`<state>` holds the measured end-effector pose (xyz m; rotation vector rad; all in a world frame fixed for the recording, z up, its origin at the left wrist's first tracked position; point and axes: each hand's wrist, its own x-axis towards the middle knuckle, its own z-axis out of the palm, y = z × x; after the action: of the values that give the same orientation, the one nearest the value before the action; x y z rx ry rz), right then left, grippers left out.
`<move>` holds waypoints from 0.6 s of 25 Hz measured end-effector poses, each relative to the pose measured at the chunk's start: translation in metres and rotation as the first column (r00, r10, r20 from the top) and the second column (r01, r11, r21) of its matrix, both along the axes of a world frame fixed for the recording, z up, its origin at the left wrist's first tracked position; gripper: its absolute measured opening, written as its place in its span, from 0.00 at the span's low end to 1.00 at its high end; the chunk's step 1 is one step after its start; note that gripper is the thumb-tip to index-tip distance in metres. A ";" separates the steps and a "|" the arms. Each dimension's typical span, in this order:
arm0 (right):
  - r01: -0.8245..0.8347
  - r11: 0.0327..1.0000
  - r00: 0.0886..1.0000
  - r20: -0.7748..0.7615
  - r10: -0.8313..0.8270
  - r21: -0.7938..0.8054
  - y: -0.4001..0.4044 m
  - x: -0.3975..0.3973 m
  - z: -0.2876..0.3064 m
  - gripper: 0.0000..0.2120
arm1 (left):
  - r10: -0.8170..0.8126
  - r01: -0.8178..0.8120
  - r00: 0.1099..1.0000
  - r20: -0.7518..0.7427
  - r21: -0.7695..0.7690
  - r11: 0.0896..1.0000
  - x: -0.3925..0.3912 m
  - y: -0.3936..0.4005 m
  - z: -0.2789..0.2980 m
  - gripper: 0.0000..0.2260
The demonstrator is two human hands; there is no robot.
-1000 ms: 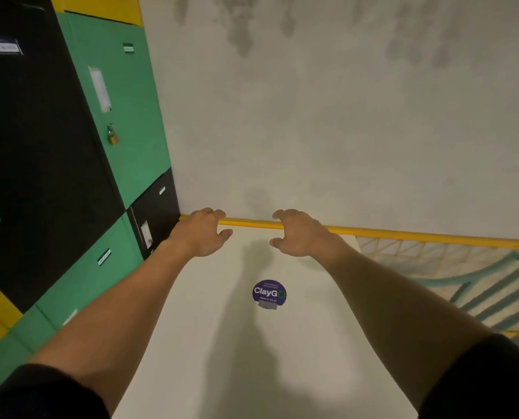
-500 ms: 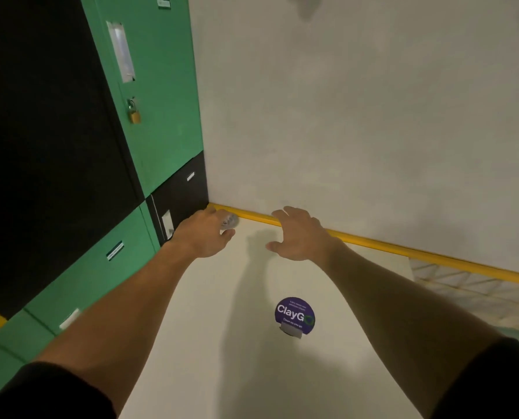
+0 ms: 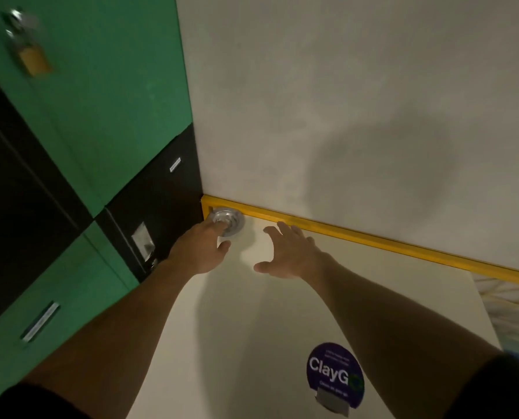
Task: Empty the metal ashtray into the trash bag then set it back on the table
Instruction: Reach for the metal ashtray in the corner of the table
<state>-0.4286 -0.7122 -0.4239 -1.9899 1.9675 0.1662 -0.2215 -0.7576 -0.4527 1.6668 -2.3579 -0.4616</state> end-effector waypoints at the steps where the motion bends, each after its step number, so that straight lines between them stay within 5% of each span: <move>1: 0.007 1.000 1.000 0.001 -0.007 0.015 -0.014 -0.001 -0.013 0.44 | 0.008 -0.008 1.000 -0.014 0.019 1.000 0.001 -0.016 -0.011 0.20; 15: 0.018 0.993 0.998 0.059 -0.025 0.120 -0.125 0.004 -0.156 0.51 | 0.232 -0.210 0.971 -0.059 0.255 0.944 0.002 -0.144 -0.125 0.25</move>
<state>-0.4249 -0.8368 -0.5801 -1.8755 1.8949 0.2108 -0.2192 -0.9019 -0.5772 1.9478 -2.0867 -0.7946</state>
